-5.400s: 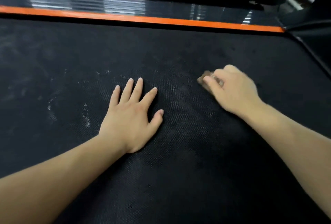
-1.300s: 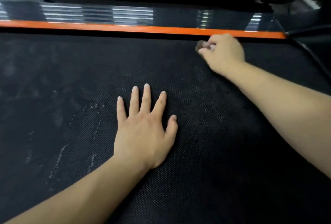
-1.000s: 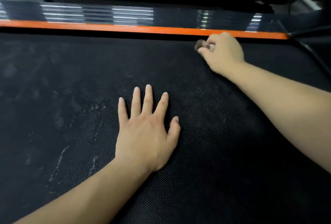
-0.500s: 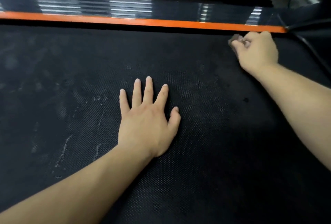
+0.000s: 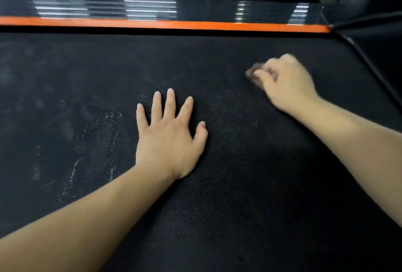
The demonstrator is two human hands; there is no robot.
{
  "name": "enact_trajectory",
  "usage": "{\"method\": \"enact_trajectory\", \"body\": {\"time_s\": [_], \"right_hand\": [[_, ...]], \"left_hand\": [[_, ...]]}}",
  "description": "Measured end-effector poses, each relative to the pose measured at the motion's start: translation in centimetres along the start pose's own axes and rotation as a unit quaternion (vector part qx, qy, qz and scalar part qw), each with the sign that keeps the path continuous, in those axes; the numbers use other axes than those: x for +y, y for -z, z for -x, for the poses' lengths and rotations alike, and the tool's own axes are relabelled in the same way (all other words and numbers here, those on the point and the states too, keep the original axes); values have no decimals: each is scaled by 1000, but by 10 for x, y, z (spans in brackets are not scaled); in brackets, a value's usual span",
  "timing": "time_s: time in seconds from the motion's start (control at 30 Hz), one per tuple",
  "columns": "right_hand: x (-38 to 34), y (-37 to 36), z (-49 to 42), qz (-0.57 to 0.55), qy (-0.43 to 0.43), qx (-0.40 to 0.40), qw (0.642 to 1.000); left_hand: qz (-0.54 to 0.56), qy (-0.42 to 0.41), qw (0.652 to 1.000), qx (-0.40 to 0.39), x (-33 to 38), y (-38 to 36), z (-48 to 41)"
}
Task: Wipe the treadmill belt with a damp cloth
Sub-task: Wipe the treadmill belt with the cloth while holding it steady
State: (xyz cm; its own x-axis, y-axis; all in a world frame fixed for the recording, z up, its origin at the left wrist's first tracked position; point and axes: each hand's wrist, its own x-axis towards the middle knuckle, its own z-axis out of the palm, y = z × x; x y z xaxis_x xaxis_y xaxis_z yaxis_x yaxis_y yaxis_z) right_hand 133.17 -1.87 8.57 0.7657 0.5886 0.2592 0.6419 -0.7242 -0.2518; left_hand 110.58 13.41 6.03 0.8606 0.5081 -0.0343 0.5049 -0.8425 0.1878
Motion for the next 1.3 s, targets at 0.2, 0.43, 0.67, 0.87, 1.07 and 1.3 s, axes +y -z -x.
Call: {"method": "enact_trajectory", "body": {"time_s": [0.2, 0.43, 0.67, 0.87, 1.07, 1.3], "right_hand": [[-21, -5, 25, -31, 18, -20, 999], [-8, -5, -36, 10, -148, 52, 988], [-9, -2, -39, -12, -130, 30, 991], [-19, 2, 14, 22, 59, -31, 998], [-12, 15, 63, -7, -14, -11, 1000], [-1, 26, 83, 7, -89, 33, 995]], "left_hand": [[0, 0, 1000, -1, 0, 0, -1], [-4, 1, 1000, 9, -2, -1, -1], [-3, -2, 1000, 7, -1, -1, -1], [-5, -2, 1000, -2, -2, 2, -1], [-6, -3, 1000, -7, -1, 1, 0], [-3, -3, 1000, -3, -2, 0, 0]]}}
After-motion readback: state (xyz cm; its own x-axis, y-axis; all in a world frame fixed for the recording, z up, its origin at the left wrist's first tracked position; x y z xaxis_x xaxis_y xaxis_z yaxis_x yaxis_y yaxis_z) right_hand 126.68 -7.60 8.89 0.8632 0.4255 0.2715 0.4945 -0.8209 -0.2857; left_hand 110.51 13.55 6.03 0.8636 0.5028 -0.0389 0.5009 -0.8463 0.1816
